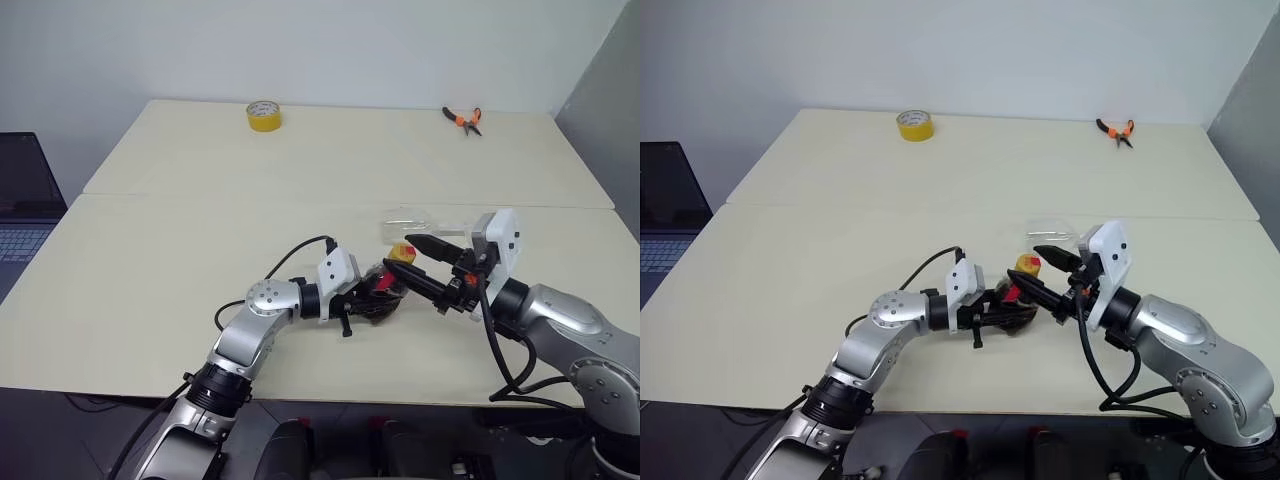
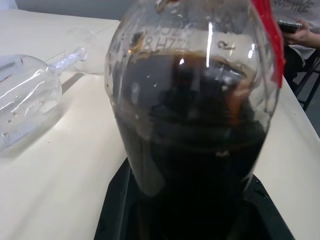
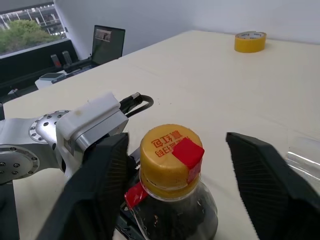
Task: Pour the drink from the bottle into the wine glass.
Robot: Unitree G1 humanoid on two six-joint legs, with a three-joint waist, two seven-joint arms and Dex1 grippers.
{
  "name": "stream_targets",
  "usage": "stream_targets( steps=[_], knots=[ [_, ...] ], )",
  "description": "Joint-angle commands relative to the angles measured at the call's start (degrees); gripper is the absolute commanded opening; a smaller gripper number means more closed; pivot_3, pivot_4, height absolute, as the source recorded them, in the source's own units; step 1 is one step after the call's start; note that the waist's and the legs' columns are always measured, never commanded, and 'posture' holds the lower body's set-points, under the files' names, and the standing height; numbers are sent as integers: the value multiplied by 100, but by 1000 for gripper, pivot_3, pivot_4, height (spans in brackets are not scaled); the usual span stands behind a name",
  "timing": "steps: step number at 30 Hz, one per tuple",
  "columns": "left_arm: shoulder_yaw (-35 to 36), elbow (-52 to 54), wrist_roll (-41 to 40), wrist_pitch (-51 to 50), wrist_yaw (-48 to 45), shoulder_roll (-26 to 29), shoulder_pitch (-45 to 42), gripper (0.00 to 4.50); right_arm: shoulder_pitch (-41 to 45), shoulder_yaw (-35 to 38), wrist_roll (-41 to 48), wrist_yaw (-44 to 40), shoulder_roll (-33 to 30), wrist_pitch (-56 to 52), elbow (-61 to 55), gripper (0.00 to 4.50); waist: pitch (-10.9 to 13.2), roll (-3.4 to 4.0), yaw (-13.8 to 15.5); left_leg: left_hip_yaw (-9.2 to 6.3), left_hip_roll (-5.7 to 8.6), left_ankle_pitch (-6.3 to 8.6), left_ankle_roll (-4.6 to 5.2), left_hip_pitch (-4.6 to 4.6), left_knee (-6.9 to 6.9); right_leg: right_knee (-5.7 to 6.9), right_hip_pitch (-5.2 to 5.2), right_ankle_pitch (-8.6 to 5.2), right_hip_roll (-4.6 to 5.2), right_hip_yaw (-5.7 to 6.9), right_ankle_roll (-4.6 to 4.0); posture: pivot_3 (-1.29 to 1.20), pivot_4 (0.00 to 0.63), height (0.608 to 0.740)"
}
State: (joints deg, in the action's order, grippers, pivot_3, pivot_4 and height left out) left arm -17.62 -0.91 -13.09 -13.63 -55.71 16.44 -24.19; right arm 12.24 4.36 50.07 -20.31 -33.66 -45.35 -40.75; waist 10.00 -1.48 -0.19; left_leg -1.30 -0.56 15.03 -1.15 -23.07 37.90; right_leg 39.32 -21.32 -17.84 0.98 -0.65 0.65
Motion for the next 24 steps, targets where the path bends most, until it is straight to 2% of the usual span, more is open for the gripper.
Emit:
stream_targets(
  steps=[1, 3, 4, 11, 16, 20, 24],
  knots=[
    [70, 208, -97, 118, -16, -41, -83, 917, 80, 97, 12, -46, 26, 128, -89, 1965, 0, 0, 0, 0, 0, 0, 0, 0, 0, 0, 0, 0, 0, 0, 0, 0, 150, 740],
    [74, 195, -98, 122, -18, -39, -89, 917, 66, 115, 40, -62, 57, 139, -88, 1286, 0, 0, 0, 0, 0, 0, 0, 0, 0, 0, 0, 0, 0, 0, 0, 0, 150, 740],
    [74, 191, -98, 126, -19, -39, -89, 917, 62, 124, 54, -69, 79, 150, -86, 1251, 0, 0, 0, 0, 0, 0, 0, 0, 0, 0, 0, 0, 0, 0, 0, 0, 150, 740],
    [71, 183, -86, 145, -13, -53, -82, 913, 102, 355, 636, 205, 603, 147, 20, 1250, 0, 0, -1, 0, -1, 0, 0, 0, 0, 1, -1, 0, 0, 0, 0, 0, 150, 740],
    [70, 208, -83, 144, 4, -67, -57, 901, 152, 592, 1467, 663, 970, 110, 47, 1238, 0, 0, -2, 0, -1, 0, 0, 0, 0, 2, -1, 0, 0, 0, 0, 0, 150, 740],
    [68, 215, -90, 141, 15, -70, -49, 900, 84, 632, 1429, 835, 879, 134, 21, 1238, 0, 0, -4, 1, 0, 0, 0, 0, -1, 1, -1, 0, 0, -1, 0, 0, 150, 740],
    [82, 223, -87, 159, 41, -75, -35, 900, -225, 683, 463, 719, 447, 423, -30, 1238, 0, 1, -2, 1, 1, 0, 0, -1, -1, 0, -1, 0, 0, -1, 0, 0, 150, 740]
  ],
)
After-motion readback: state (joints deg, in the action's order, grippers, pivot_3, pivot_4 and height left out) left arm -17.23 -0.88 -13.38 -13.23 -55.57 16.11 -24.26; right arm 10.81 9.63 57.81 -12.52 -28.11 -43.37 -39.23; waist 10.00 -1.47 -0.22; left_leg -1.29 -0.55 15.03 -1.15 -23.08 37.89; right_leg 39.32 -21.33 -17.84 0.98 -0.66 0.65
